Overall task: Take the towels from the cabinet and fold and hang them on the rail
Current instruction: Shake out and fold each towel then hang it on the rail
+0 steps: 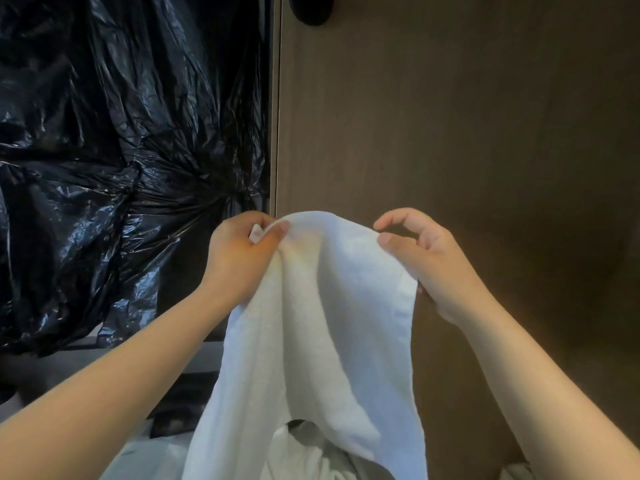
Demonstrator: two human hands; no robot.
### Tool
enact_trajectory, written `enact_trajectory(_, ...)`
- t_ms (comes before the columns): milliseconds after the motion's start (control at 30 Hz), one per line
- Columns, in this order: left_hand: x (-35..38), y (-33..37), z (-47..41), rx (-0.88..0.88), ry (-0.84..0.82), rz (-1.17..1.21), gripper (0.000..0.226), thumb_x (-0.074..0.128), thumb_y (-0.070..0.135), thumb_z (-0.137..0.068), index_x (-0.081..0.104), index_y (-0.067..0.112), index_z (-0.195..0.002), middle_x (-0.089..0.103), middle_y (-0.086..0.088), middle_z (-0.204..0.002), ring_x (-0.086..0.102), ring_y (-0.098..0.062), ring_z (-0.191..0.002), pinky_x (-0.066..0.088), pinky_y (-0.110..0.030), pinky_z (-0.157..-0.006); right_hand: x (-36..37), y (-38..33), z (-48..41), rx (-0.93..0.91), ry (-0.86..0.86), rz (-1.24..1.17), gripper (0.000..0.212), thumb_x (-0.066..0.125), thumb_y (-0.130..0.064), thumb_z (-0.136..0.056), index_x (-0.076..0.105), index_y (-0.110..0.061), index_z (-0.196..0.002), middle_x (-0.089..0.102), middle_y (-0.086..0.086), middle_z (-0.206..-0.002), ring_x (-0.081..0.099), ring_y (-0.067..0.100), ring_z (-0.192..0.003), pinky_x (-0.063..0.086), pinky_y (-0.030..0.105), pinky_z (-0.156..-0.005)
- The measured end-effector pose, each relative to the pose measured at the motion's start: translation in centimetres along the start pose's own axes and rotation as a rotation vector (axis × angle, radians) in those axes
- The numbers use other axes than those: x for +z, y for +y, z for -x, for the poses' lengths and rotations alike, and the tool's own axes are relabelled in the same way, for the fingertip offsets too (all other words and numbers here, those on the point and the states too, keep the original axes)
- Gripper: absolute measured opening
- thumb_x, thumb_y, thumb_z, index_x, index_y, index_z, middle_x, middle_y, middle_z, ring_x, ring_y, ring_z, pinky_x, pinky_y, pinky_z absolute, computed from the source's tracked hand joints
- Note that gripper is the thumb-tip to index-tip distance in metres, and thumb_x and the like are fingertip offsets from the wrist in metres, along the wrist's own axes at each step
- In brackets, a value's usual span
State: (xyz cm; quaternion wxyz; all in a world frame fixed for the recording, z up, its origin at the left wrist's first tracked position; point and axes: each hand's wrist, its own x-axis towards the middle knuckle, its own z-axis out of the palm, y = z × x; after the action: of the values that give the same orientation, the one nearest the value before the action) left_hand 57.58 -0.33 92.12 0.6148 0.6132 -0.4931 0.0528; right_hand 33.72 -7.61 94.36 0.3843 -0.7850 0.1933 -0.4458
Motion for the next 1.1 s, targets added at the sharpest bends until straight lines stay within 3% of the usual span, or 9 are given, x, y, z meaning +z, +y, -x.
enact_trajectory(133,3.4,-2.3,2.4,-0.054,-0.193,-0.085,0.018,0.061,0.029,-0.093,0.071,0.017,-0.083,0.067,0.009,-0.08,0.057,0.004,-0.074,0.038,-0.009,-0.063,2.2,3.3,1.4,0.047,0.008,0.119,0.022,0.052,-0.018,-0.1,0.07,-0.024,-0.088,0.06,-0.016,-0.063,0.049,0.004,-0.045,0.037,0.016,-0.04)
enact_trajectory(267,5.1,-7.0,8.8,-0.219,-0.249,-0.121,0.016,0.064,0.018,-0.09,0.071,0.006,-0.081,0.067,-0.006,-0.081,0.059,-0.021,-0.078,0.037,-0.028,-0.065,4.2,10.2,6.0,0.332,-0.002,0.221,0.024,0.05,-0.013,-0.099,0.07,-0.016,-0.086,0.059,-0.001,-0.051,0.054,0.014,-0.041,0.043,0.023,-0.049)
enact_trajectory(333,5.1,-8.8,12.1,-0.3,-0.244,-0.141,0.015,0.067,0.019,-0.089,0.071,0.006,-0.083,0.069,-0.007,-0.085,0.06,-0.022,-0.079,0.038,-0.029,-0.065,5.4,12.8,8.4,0.471,0.005,0.185,0.024,0.052,-0.015,-0.099,0.069,-0.01,-0.084,0.064,0.002,-0.062,0.06,0.016,-0.045,0.047,0.027,-0.051)
enact_trajectory(400,4.9,-9.7,14.9,-0.373,-0.24,-0.115,0.018,0.069,0.021,-0.088,0.074,0.008,-0.1,0.071,-0.003,-0.099,0.061,-0.019,-0.087,0.039,-0.023,-0.067,6.4,14.3,10.2,0.558,0.018,0.164,0.026,0.053,-0.016,-0.1,0.067,-0.002,-0.084,0.069,0.001,-0.083,0.065,0.016,-0.048,0.044,0.02,-0.047)
enact_trajectory(533,4.0,-9.8,18.4,-0.568,-0.193,0.043,0.03,0.072,0.023,-0.086,0.066,0.022,-0.116,0.063,0.021,-0.102,0.06,-0.003,-0.093,0.043,-0.01,-0.075,7.6,14.2,12.4,0.557,0.093,0.124,0.021,0.055,-0.016,-0.099,0.07,-0.006,-0.087,0.067,0.013,-0.079,0.068,0.02,-0.055,0.041,0.013,-0.046)
enact_trajectory(667,2.4,-9.5,18.9,-0.769,-0.033,0.188,0.029,0.079,0.021,-0.079,0.067,0.021,-0.106,0.073,0.0,-0.096,0.07,-0.02,-0.082,0.056,-0.036,-0.079,8.3,12.7,14.6,0.552,0.148,0.004,0.014,0.059,-0.018,-0.096,0.073,-0.02,-0.092,0.07,-0.003,-0.073,0.069,0.015,-0.059,0.043,0.012,-0.05)
enact_trajectory(767,1.4,-8.8,18.9,-0.814,0.007,0.299,0.011,0.076,0.02,-0.081,0.073,0.022,-0.092,0.076,-0.002,-0.081,0.071,-0.024,-0.075,0.057,-0.036,-0.071,8.1,11.2,14.7,0.528,0.049,-0.097,0.011,0.066,-0.018,-0.092,0.072,-0.022,-0.1,0.074,-0.002,-0.08,0.071,0.014,-0.067,0.046,0.013,-0.052)
enact_trajectory(900,1.0,-7.7,18.7,-0.828,-0.028,0.417,0.011,0.069,0.02,-0.088,0.075,0.021,-0.097,0.076,-0.003,-0.092,0.073,-0.025,-0.089,0.057,-0.044,-0.083,7.6,10.0,13.8,0.51,-0.065,-0.17,0.025,0.07,-0.01,-0.086,0.068,-0.021,-0.109,0.076,-0.001,-0.086,0.072,0.014,-0.081,0.052,0.019,-0.061)
enact_trajectory(1100,0.7,-5.8,18.7,-0.742,-0.099,0.498,0.011,0.062,0.012,-0.092,0.072,0.015,-0.097,0.077,-0.001,-0.087,0.074,-0.017,-0.082,0.057,-0.02,-0.064,7.7,8.6,13.6,0.36,-0.055,-0.075,0.015,0.068,-0.013,-0.089,0.075,-0.025,-0.083,0.074,0.003,-0.075,0.071,0.016,-0.074,0.052,0.017,-0.065)
